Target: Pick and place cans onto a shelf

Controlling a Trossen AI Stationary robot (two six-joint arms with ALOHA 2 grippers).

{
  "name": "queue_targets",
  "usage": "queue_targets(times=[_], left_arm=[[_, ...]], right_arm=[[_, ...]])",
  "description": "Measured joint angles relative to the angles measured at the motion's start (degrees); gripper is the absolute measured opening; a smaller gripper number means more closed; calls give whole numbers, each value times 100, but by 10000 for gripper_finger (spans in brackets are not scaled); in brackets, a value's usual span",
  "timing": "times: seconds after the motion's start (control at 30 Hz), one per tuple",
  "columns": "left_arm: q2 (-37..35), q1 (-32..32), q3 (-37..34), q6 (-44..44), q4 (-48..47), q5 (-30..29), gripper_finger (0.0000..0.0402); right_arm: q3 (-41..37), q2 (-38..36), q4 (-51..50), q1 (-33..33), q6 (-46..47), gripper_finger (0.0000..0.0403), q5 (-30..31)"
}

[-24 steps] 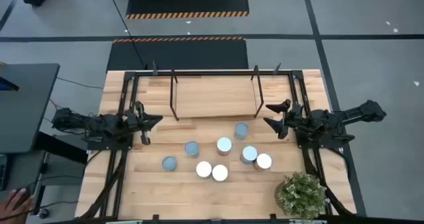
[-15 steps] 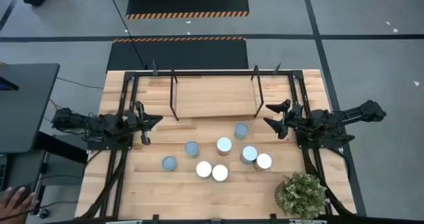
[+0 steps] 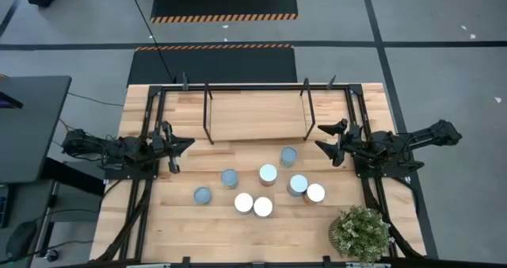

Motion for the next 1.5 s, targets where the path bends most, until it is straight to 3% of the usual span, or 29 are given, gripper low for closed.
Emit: queue_targets(times=[1.1, 1.3, 1.5], left_arm=[[-2, 0, 1, -32, 77, 3, 25], [-2, 15, 1, -1613, 362, 13, 25], [0, 19, 1, -1692, 442, 243, 25]], right_arm=[[-2, 0, -1, -1, 2, 349, -1], [-2, 0, 6, 0, 0, 349, -2], [0, 0, 354, 0, 5, 349, -2]])
